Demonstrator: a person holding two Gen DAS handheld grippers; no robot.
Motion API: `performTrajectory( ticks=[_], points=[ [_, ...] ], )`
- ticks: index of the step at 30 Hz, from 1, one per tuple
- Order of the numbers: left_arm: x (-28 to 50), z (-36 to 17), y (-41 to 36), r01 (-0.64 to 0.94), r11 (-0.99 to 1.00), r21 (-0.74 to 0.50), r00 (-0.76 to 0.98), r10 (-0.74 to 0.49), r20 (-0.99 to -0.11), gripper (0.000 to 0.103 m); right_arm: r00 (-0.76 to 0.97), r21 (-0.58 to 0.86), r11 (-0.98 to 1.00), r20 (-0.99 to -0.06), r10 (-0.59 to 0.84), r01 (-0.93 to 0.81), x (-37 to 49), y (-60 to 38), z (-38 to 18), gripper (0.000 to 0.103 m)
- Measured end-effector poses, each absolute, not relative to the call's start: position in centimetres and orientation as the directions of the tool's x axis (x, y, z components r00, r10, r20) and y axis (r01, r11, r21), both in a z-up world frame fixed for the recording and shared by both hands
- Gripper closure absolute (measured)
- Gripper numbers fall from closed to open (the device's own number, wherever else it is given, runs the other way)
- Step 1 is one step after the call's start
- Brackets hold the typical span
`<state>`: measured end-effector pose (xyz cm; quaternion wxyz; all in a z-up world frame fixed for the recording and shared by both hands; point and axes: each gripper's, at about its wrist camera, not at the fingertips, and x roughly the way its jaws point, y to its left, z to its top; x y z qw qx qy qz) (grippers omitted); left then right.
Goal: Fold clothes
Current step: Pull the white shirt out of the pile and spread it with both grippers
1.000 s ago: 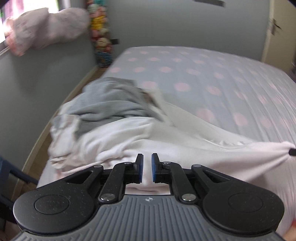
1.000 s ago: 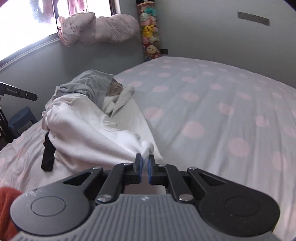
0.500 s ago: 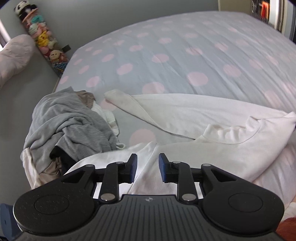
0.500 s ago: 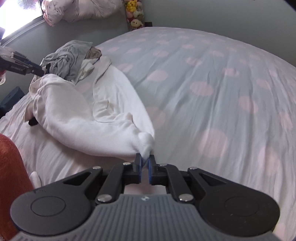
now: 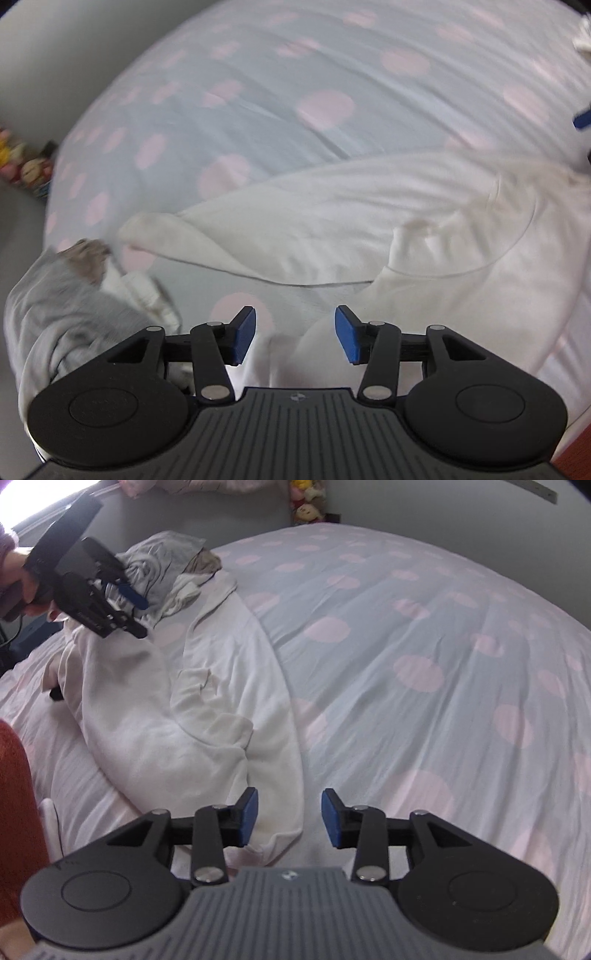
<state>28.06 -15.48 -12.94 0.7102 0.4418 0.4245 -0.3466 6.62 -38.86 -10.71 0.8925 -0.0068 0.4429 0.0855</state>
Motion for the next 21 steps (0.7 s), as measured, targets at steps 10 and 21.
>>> performTrajectory(
  ticks=[10,21],
  points=[
    [29.8,-18.8,-15.3,0.926,0.269,0.266,0.272,0.015,-0.962,0.052,0.476,0.156,0.961,-0.843,0.25,-0.227,8.6,-38.9,-15.2,0.063],
    [27.7,-19.3,-14.3,0.926,0.276,0.256,0.278,-0.042,-0.96,0.092,0.475,0.167,0.957,-0.84,0.263,-0.235,8.2,-38.9,-16.1,0.08]
  ],
)
